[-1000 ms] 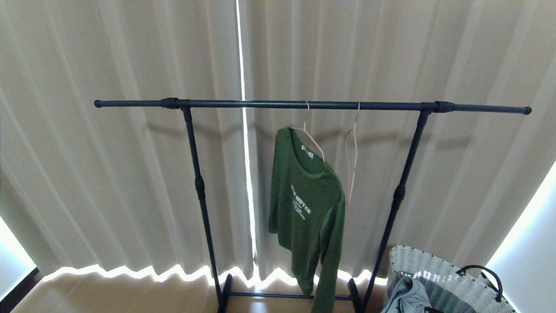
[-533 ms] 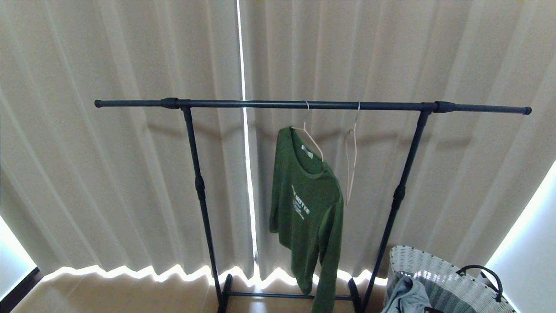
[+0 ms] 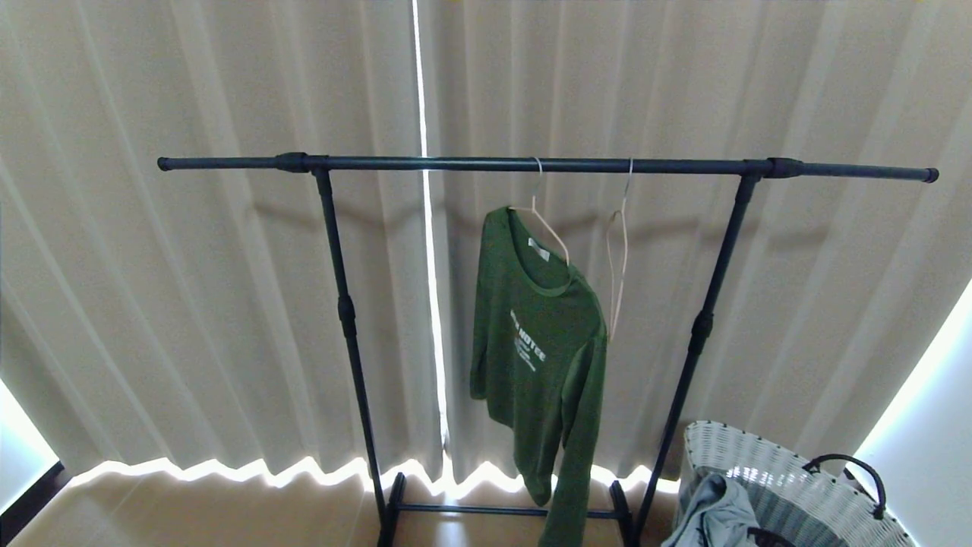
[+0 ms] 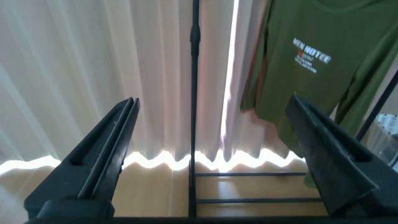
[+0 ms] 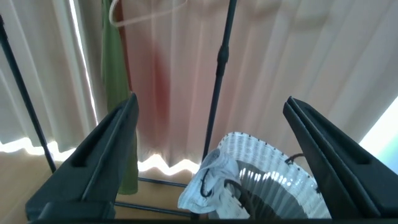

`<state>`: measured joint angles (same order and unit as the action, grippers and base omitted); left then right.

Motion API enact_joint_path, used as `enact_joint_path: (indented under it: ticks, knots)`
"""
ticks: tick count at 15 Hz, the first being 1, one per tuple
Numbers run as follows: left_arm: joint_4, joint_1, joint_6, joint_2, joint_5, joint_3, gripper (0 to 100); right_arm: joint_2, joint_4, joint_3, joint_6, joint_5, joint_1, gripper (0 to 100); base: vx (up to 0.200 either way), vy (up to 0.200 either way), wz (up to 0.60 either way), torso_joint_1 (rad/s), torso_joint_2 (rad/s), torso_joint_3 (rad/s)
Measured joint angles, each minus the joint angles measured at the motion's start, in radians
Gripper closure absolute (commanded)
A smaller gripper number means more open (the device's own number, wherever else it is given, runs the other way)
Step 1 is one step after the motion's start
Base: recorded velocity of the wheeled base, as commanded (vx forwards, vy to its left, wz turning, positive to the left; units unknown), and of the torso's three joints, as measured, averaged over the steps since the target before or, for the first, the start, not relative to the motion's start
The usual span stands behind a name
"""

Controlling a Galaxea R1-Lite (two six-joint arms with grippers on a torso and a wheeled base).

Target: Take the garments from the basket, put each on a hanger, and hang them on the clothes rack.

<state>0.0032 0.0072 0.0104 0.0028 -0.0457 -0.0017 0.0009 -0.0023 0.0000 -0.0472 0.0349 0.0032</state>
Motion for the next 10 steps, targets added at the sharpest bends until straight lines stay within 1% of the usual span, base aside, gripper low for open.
enact_joint_path:
  ticks: [7,10]
  knots:
    - [0.0,0.0,0.001,-0.001,0.0,0.0,0,0.0,0.0,0.0,0.0,0.0,0.0,0,0.0,0.0,0.0,-0.208,0.49,0.286]
    - [0.003,0.001,0.024,-0.001,-0.004,0.0,0,0.0,0.0,0.0,0.001,0.0,0.0,0,0.0,0.0,0.0,-0.191,0.48,0.284]
